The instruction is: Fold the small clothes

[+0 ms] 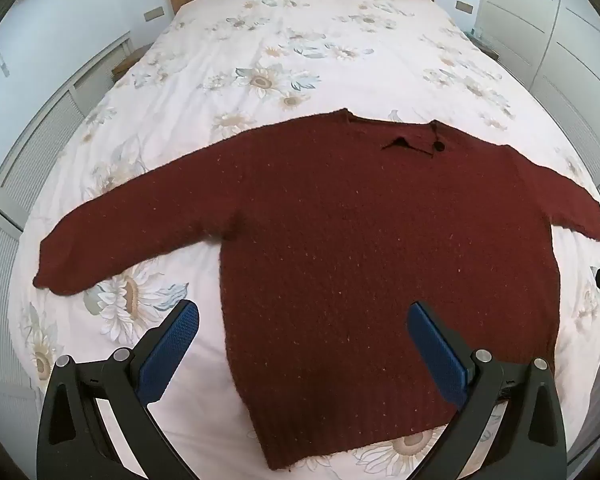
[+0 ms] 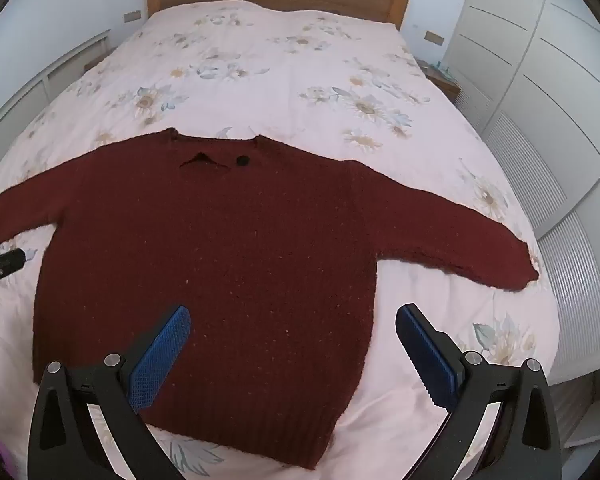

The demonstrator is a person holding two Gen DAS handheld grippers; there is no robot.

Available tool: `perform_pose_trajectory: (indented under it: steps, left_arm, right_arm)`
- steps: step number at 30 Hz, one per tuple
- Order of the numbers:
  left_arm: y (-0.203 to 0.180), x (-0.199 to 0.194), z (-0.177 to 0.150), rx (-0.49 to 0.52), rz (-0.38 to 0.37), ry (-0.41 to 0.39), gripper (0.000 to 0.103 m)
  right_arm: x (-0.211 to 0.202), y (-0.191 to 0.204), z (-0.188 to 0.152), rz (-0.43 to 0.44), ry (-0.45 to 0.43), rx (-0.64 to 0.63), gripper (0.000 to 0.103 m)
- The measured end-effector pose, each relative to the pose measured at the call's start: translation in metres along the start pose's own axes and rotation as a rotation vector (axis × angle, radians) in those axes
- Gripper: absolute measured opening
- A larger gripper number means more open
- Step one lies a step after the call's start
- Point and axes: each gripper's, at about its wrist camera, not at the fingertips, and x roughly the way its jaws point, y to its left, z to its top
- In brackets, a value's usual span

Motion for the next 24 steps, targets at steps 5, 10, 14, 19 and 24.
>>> perform_pose_trajectory:
  steps: [5, 10, 14, 19, 24]
  left_arm:
    - [0.004, -0.001, 0.003, -0.013, 0.005, -0.014, 0.102]
    - [0.006, -0.003, 0.004, -0.020, -0.007, -0.019, 0.102]
    - [0.000, -0.004, 0.002, -0.007, 0.003, -0.021, 0.102]
    - [0.002, -0.002, -0.001, -0.005, 0.002, -0.016, 0.102]
    - [0.001, 0.001, -0.001, 0.003, 0.007, -0.005, 0.102]
  right_arm:
    - [0.001, -0.003, 0.000, -0.015, 0.000, 0.005, 0.102]
    - [0.003, 0.001, 0.001, -0.019, 0.014, -0.002, 0.102]
    - [0.003, -0.007, -0.002, -0.013, 0.016, 0.003, 0.102]
    - [0.005, -0.010, -0.004, -0.013, 0.024, 0.010, 0.102]
    - [0.004, -0.012, -0.006, -0.011, 0.025, 0.010, 0.102]
